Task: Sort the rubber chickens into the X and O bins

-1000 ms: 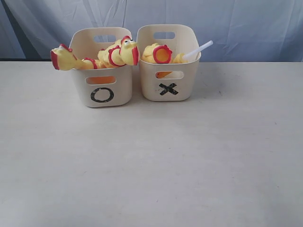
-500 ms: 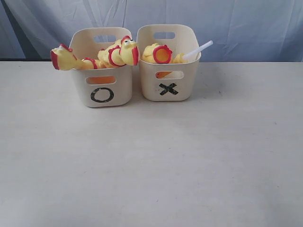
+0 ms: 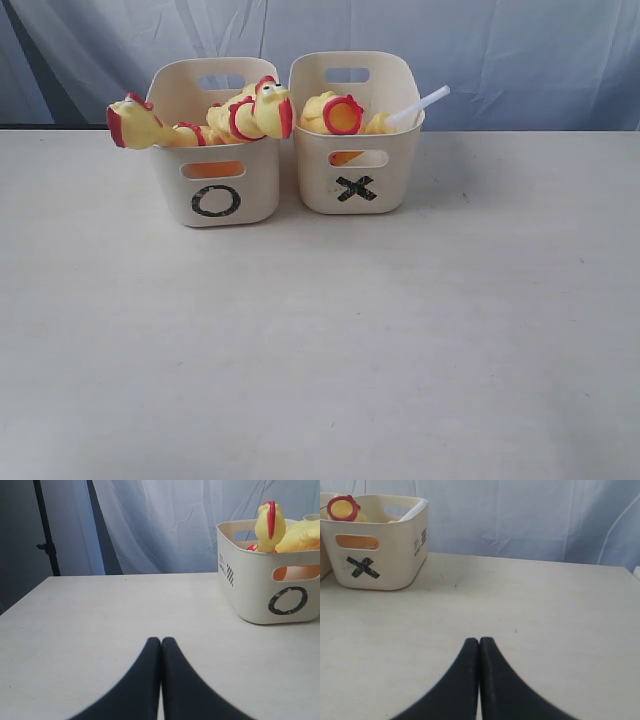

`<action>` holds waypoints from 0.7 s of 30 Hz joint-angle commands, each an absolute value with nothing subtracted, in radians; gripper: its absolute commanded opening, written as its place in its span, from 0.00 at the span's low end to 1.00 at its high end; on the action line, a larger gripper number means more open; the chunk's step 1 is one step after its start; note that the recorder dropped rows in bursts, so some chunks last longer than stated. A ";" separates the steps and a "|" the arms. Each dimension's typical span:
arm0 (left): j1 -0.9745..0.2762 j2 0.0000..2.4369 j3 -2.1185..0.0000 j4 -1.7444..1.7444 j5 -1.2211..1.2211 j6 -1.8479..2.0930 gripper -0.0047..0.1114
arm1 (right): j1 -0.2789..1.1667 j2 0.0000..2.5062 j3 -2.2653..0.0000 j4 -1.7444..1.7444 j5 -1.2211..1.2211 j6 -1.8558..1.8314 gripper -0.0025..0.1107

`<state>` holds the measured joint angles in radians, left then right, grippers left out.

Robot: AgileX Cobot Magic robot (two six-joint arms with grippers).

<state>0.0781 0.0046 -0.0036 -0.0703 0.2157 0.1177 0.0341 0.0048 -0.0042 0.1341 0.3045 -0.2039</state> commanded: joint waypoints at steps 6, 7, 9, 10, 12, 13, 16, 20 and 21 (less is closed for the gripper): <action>0.078 0.000 0.000 -0.066 0.208 0.112 0.04 | 0.031 0.000 0.000 0.144 0.307 -0.201 0.01; 0.078 0.000 0.000 -0.066 0.208 0.112 0.04 | 0.031 0.000 0.000 0.144 0.307 -0.201 0.01; 0.078 0.000 0.000 -0.068 0.207 0.112 0.04 | 0.031 0.000 0.000 0.144 0.307 -0.201 0.01; 0.076 0.000 0.000 -0.069 0.207 0.112 0.04 | 0.031 0.000 0.000 0.144 0.307 -0.201 0.01; 0.038 0.000 0.000 -0.067 0.207 0.114 0.04 | 0.031 0.000 0.000 0.144 0.307 -0.201 0.01; 0.011 0.000 0.000 -0.060 0.209 0.114 0.04 | 0.031 0.000 0.000 0.144 0.307 -0.201 0.01; -0.043 0.000 0.000 0.000 0.217 0.114 0.04 | 0.048 0.000 0.000 0.143 0.307 -0.201 0.01; -0.041 0.000 0.000 0.031 0.231 0.114 0.04 | 0.062 0.000 0.000 0.143 0.307 -0.201 0.01; -0.041 0.000 0.000 0.031 0.231 0.114 0.04 | 0.062 0.000 0.000 0.143 0.307 -0.201 0.01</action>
<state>-0.0367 0.0046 -0.0036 0.0250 0.2286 0.1159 0.0567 0.0048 -0.0042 0.1405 0.3107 -0.2018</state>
